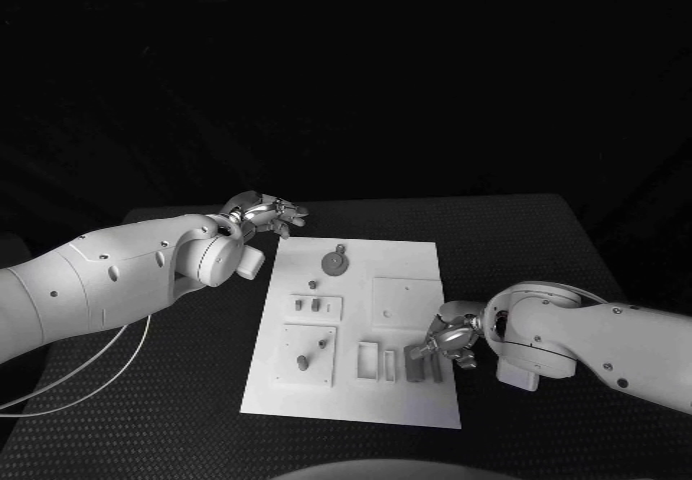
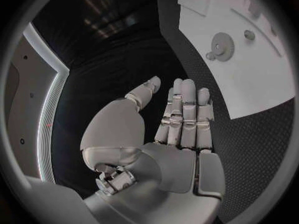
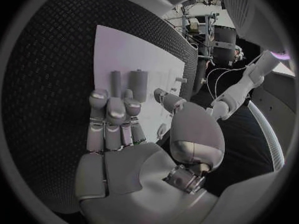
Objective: Assemble the parts on the task board
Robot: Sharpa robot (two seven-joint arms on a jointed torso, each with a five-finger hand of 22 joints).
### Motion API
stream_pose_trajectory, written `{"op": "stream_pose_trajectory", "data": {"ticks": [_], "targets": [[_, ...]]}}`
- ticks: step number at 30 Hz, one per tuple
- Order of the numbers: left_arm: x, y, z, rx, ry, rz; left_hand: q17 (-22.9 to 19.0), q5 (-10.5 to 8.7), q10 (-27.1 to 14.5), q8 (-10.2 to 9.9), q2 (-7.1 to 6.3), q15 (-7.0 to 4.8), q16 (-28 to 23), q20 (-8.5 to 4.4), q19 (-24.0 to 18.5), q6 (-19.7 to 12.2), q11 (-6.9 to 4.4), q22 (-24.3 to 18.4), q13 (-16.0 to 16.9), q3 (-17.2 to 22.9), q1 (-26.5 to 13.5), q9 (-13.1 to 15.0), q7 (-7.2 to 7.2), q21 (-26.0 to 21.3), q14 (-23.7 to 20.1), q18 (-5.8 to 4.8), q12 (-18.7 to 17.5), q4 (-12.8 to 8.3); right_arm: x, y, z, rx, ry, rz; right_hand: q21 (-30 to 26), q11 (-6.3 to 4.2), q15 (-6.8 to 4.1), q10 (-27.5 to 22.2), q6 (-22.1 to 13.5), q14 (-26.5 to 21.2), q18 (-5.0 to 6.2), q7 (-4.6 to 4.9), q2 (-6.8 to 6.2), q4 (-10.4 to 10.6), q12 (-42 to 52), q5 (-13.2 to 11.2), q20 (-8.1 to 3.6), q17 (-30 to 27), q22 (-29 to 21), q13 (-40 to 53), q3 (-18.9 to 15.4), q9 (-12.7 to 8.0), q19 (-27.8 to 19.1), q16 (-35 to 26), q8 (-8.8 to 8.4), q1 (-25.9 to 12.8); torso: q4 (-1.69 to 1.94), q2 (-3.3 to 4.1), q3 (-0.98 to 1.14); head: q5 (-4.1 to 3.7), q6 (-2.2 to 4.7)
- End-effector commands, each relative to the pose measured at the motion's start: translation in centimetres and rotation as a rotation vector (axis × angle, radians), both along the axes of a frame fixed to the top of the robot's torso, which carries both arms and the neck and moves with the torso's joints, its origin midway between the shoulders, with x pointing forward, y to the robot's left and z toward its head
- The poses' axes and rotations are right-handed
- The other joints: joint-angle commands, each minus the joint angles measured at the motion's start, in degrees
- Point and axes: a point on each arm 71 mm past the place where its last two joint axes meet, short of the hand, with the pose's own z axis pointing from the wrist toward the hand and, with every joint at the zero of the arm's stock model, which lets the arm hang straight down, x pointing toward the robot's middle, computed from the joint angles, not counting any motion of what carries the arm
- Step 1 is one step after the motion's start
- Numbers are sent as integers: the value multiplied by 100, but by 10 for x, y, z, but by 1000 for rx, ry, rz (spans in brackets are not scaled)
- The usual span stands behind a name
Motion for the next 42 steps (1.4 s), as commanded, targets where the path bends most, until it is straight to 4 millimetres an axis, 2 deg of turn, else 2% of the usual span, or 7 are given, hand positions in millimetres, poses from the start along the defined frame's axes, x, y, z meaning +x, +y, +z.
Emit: {"op": "stream_pose_trajectory", "data": {"ticks": [1,12,16,23,35,37,42], "targets": [[0,-2,1,-11,-5,-13,8,2,-3,29,3,4,-22,-255,36,-41,16,10,5,-14,-55,-8,-5,-28,22,-34,-1,15,-1,2,-3,-21,5,30,27,9,13,-54,19,33,259,25,-2,24,25,-9,-40,9,104,8,8,-6,10,11,-31,-62,-7,-3,-3,10,-14],[-1,-3,1,-12,-2,-17,10,1,-5,31,4,5,-22,-255,36,-42,17,13,5,-15,-57,-10,-5,-29,22,-34,-2,16,-5,12,-11,-30,33,60,45,3,9,-58,71,37,259,19,-1,59,23,-9,-41,20,100,12,-26,-12,-2,0,-37,-127,-13,-2,-6,16,-16],[-1,-2,1,-12,-3,-15,11,0,-6,32,4,5,-23,-255,35,-42,17,13,5,-17,-60,-10,-5,-29,22,-34,-2,17,-6,16,-18,-44,49,72,61,-1,5,-62,94,40,259,14,-13,89,22,-9,-41,30,99,15,-84,-19,-11,-6,-48,-195,-6,-2,-11,12,-15],[-1,-1,1,-11,-2,-14,12,-1,-8,32,2,5,-24,-255,35,-43,18,15,4,-19,-63,-11,-4,-30,21,-34,-3,18,-9,24,-29,-35,32,53,77,-10,-2,-58,132,44,259,5,-32,140,25,-9,-47,47,93,21,-174,-24,-24,-12,-60,-289,7,3,-4,43,-35],[-1,-1,1,-11,-2,-13,14,-1,-10,34,2,6,-25,-254,34,-44,19,18,4,-20,-67,-13,-4,-31,21,-34,-4,20,-8,27,-30,-33,24,54,96,-20,-13,-36,155,55,259,-5,-30,155,38,-8,-62,61,89,28,-208,-27,-13,-9,-69,-303,-3,3,-11,76,-39],[-1,-2,1,-11,-2,-13,14,-1,-11,34,2,6,-25,-254,34,-44,19,18,4,-20,-67,-13,-4,-31,21,-34,-4,20,-8,27,-30,-36,26,53,101,-23,-15,-31,160,58,259,-8,-12,142,42,-8,-68,65,89,30,-203,-28,-11,-7,-71,-281,-8,0,-10,83,-35],[-1,-1,1,-10,-2,-10,15,0,-11,34,3,6,-25,-255,34,-45,19,19,4,-19,-66,-14,-4,-32,21,-34,-4,20,-8,24,-30,-41,22,47,126,-35,-26,-9,211,71,259,-21,162,-24,52,-8,-98,83,88,38,-134,-25,-11,-5,-70,-55,-14,-2,-8,85,-33]]}}
